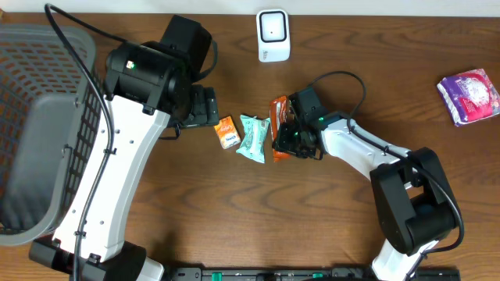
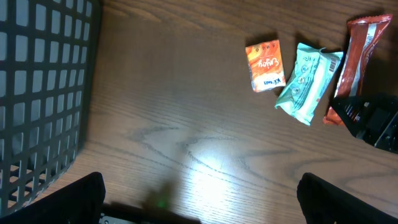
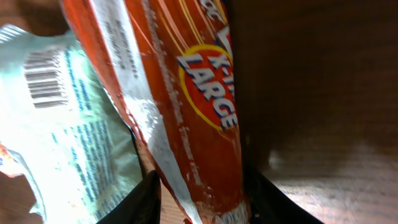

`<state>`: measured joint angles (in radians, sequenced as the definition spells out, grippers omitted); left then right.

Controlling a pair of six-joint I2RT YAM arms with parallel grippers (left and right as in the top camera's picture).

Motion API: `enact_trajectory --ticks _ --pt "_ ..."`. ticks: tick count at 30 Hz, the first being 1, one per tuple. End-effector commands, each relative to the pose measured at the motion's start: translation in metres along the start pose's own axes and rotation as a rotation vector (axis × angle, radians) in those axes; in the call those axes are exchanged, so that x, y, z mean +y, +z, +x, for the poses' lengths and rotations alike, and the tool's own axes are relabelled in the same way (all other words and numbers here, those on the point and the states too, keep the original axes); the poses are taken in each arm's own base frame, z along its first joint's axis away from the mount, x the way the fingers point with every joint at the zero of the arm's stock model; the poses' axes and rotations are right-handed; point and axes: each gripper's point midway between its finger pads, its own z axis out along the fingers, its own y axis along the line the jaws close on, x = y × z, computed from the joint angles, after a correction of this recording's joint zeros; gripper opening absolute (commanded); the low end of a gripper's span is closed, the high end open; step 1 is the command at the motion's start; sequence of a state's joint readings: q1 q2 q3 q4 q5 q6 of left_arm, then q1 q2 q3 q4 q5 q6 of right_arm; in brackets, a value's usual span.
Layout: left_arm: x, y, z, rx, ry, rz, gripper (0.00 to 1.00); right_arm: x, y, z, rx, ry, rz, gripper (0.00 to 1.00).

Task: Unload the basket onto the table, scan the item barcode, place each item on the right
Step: 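Move right gripper to the red chocolate bar and grasp it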

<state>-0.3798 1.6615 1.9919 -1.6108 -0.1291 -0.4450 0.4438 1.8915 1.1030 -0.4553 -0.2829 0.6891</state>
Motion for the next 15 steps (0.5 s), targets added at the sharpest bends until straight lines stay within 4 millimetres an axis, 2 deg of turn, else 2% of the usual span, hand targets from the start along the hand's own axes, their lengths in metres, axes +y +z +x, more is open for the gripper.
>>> enact_trajectory --ticks 1,3,4,7,8,9,15 --pt "0.0065 -0.002 0.0087 0.034 0.001 -0.022 0.98 -0.0091 0.0085 0.0079 0.004 0.0 0.033 0.4" --pt "0.0065 -0.002 0.0087 0.034 0.001 -0.022 0.98 -0.0093 0.0112 0.0103 0.002 -0.006 0.029 0.37" --pt "0.0065 -0.002 0.0087 0.034 0.001 -0.022 0.98 -0.0101 0.0124 0.0112 0.001 -0.007 0.028 0.33" --pt "0.0065 -0.002 0.0087 0.034 0.001 -0.022 0.98 -0.0134 0.0154 0.0145 0.003 -0.008 0.029 0.16" --pt "0.0065 -0.002 0.0087 0.034 0.001 -0.022 0.98 -0.0142 0.0156 0.0152 0.005 -0.009 0.031 0.04" --pt "0.0065 -0.002 0.0087 0.034 0.001 -0.022 0.98 -0.0141 0.0156 0.0151 0.004 -0.014 0.03 0.01" --pt "0.0065 -0.002 0.0087 0.034 0.001 -0.022 0.98 -0.0071 0.0088 0.0052 -0.015 -0.108 0.025 0.01"
